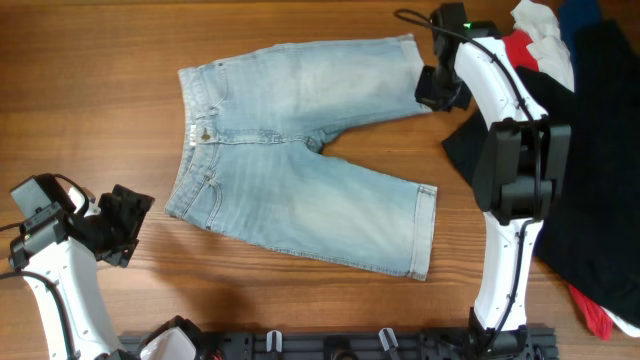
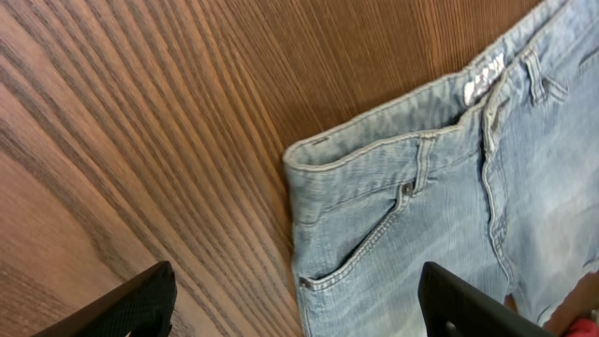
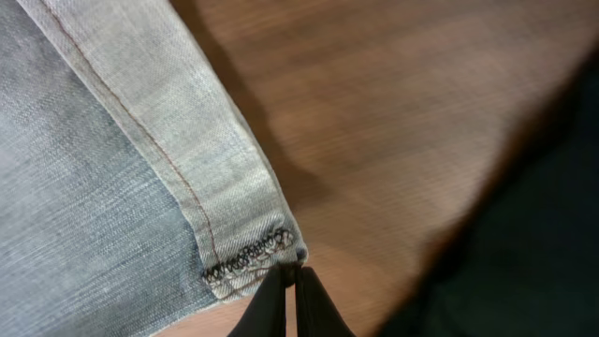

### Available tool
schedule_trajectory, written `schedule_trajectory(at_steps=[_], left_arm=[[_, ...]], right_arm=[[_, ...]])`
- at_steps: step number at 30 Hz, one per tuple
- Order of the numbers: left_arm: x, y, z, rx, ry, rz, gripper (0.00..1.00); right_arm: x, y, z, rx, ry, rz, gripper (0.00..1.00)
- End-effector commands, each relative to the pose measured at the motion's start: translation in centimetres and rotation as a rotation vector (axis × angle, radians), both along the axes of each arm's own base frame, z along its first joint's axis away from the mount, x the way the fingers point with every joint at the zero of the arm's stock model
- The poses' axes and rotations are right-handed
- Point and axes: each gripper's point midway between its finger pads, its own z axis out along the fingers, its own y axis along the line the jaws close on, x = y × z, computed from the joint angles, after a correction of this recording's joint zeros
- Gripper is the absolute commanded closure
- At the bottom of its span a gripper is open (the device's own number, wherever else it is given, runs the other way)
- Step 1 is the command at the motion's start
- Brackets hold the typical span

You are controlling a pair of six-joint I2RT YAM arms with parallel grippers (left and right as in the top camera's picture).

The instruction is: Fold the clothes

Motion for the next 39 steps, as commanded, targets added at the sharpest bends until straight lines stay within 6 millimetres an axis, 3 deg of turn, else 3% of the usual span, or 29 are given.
schedule_trajectory(at_steps=[1, 5, 8, 10, 14, 19, 21, 25, 27, 32, 39], left_arm=[[0.3, 0.3, 0.7, 0.029, -0.021, -0.021, 0.17], [0.3, 0.3, 0.7, 0.03, -0.021, -0.022, 0.17], [0.3, 0.3, 0.7, 0.03, -0.021, -0.025, 0.16], [0.3, 0.3, 0.7, 0.03, -0.021, -0.025, 0.15], [0.5, -0.2, 0.7, 0.035, -0.03, -0.066, 0.12], [1.2, -2.4, 0.4, 0.059, -0.022, -0.208, 0.09], [1.2, -3.0, -0.1, 0.091, 0.01, -0.254, 0.08], [1.6, -4.2, -1.1, 0.147, 0.06, -0.339, 0.07], [1.7, -4.5, -1.7, 0.168, 0.09, -0.363, 0.0], [1.4, -4.4, -3.7, 0.144, 0.185, -0.316, 0.0], [2.3, -4.2, -6.0, 0.126, 0.221, -0.318, 0.01]], right_arm=[[-1.2, -1.6, 1.4, -0.076, 0.028, 0.015, 0.96], [-2.1, -1.7, 1.7, -0.08, 0.061, 0.018, 0.79], [-2.1, -1.7, 3.1, -0.078, 0.036, 0.017, 0.73], [-1.8, -1.7, 5.1, -0.074, -0.009, 0.015, 0.64], [-2.0, -1.5, 10.3, -0.056, -0.12, 0.013, 0.58], [-3.3, -0.1, 15.8, 0.036, -0.218, 0.059, 0.57], [-4.0, 0.1, 16.7, 0.046, -0.221, 0.065, 0.57], [-5.7, 0.4, 17.0, 0.066, -0.174, 0.093, 0.54], [-6.9, 0.8, 16.4, 0.088, -0.118, 0.113, 0.51], [-9.0, 2.2, 14.6, 0.137, -0.038, 0.158, 0.51], [-12.0, 3.6, 12.8, 0.173, -0.069, 0.167, 0.51]])
